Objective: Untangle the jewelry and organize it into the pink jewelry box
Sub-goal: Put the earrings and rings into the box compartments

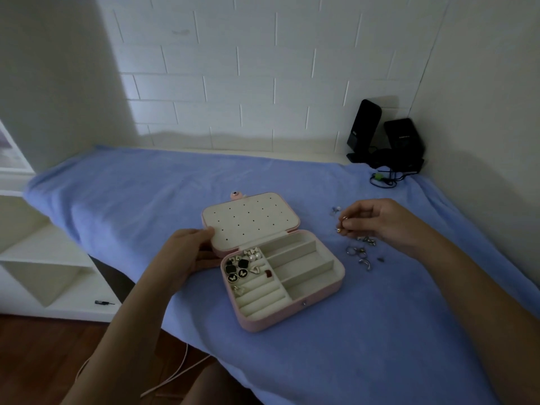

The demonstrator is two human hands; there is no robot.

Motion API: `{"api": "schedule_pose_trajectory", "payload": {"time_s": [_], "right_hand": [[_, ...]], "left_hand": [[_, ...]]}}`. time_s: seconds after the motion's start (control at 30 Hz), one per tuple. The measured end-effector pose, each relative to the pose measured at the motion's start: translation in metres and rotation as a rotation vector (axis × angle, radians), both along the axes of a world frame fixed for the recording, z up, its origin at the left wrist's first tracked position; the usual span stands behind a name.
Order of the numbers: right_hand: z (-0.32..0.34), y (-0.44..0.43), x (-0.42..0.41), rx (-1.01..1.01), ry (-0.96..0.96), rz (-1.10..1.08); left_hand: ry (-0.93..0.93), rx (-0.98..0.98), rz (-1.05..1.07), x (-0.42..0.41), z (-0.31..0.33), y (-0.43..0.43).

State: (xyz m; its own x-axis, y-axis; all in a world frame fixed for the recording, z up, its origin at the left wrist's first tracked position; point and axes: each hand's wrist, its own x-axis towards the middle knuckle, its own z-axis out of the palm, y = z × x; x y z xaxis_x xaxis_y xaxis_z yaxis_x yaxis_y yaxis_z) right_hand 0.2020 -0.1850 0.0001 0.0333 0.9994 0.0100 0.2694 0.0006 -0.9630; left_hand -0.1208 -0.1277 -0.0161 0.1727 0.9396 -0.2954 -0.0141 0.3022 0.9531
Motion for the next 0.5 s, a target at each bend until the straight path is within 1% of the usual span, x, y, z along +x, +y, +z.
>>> {"api": "schedule_pose_trajectory", "payload": {"time_s": [0.07, 0.1, 0.17, 0.27, 0.3, 0.33, 0.4, 0.5], "right_hand": [[0.0, 0.001, 0.001, -0.029, 0.102, 0.003], [0.001, 0.001, 0.002, -0.042, 0.13, 0.007], [0.002, 0.002, 0.001, -0.064, 0.196, 0.008], [0.003, 0.003, -0.001, -0.102, 0.327, 0.027], [0.003, 0.003, -0.001, -0.115, 0.36, 0.034], [0.003, 0.003, -0.002, -0.129, 0.389, 0.038], [0.003, 0.003, -0.002, -0.15, 0.414, 0.044], [0.003, 0.004, -0.003, -0.137, 0.348, 0.031]], "left_hand": [[0.094, 0.038, 0.021, 0.002, 0.0, 0.001], [0.172, 0.071, 0.034, 0.003, -0.002, 0.001], [0.396, 0.183, 0.057, 0.005, -0.005, 0.002], [0.785, 0.39, 0.073, 0.008, -0.008, -0.001], [0.884, 0.446, 0.079, 0.01, -0.008, -0.004], [0.94, 0.495, 0.089, 0.011, -0.007, -0.006], [0.924, 0.592, 0.115, 0.014, -0.002, -0.011], [0.799, 0.714, 0.106, 0.024, 0.012, -0.018]]}}
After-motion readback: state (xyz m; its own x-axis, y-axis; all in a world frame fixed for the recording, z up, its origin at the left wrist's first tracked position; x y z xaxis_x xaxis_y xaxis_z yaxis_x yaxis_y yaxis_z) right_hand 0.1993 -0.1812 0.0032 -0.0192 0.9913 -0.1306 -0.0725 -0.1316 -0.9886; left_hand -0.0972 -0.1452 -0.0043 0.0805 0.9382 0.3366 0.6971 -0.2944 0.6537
